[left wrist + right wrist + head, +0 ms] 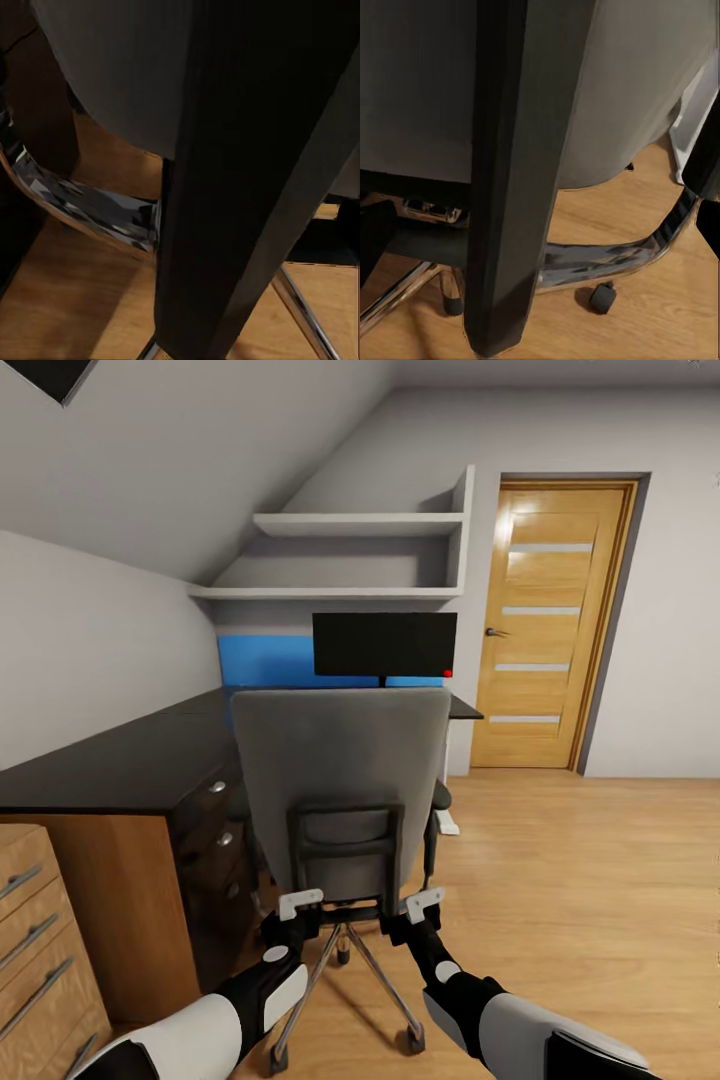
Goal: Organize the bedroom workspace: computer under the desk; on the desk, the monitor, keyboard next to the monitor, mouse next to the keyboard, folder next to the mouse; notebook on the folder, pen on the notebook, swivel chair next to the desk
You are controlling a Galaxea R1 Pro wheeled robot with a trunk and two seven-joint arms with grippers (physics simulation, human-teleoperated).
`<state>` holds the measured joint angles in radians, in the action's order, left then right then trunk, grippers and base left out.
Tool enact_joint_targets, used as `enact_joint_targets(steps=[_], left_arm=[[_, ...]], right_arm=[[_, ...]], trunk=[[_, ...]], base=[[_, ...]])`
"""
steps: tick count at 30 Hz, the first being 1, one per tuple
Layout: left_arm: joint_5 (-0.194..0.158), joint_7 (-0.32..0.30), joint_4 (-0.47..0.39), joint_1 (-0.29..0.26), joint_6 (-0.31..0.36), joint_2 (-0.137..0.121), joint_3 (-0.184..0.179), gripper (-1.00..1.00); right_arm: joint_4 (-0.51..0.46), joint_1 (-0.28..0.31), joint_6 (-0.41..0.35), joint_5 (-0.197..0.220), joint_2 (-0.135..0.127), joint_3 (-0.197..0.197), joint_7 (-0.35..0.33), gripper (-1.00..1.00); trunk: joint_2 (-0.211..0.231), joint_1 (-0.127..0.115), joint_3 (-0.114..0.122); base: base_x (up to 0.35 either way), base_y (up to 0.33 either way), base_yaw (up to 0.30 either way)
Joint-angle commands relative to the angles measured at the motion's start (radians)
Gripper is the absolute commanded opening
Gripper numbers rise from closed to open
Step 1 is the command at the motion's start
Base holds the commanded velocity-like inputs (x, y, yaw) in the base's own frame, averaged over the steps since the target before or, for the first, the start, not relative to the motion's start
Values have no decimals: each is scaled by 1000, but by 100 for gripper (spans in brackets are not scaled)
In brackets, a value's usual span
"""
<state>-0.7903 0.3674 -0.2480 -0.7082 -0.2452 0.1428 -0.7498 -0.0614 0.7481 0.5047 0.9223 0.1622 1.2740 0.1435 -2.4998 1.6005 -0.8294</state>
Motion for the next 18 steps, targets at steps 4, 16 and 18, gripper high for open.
enact_joint_targets(steps=[4,16,18], left_arm=[[-8,4,-1,-1,-3,0,-11,100],[-7,4,-1,-1,-3,0,-11,100],[-7,4,-1,-1,-4,0,-11,100]], right_arm=[[-1,0,1,3,0,8,8,100],[-1,0,2,3,0,8,10,100],[-1,0,2,3,0,8,10,100]], trunk=[[0,0,2],[0,0,12],[0,0,14]], base=[[94,0,-171],[130,0,-212],[171,55,-217]])
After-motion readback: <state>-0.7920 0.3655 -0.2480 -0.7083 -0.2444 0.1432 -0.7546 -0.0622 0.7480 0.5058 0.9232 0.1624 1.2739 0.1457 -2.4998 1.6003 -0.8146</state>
